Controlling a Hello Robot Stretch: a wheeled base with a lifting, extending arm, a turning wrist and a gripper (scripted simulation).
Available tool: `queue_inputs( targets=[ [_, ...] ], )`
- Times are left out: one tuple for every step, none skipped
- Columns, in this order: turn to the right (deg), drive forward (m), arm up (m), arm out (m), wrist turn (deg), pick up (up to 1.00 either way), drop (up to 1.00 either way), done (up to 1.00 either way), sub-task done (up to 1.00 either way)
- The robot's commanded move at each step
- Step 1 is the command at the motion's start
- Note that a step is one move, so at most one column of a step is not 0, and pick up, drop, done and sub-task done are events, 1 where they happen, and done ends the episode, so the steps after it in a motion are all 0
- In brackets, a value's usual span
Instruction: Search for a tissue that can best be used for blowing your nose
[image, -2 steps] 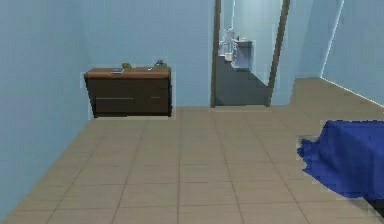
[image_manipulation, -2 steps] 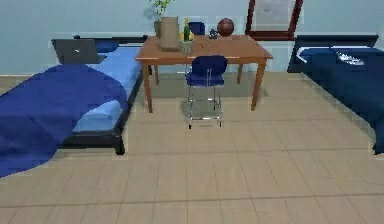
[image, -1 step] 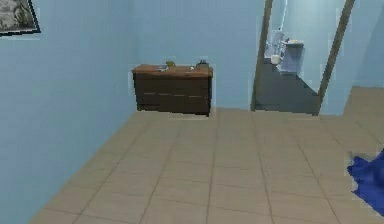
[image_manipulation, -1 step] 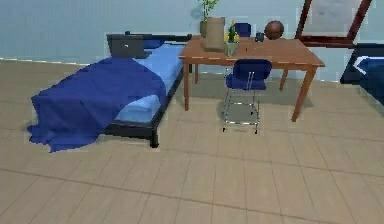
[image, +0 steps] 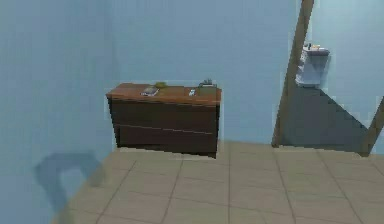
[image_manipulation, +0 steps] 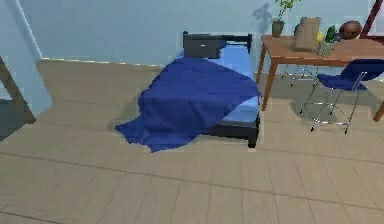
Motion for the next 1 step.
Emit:
queue_inputs(
  targets=[
    [0.0, 1.00, 0.00, 0.00, 0.0, 0.00, 0.00, 0.00, 0.00]
  ],
)
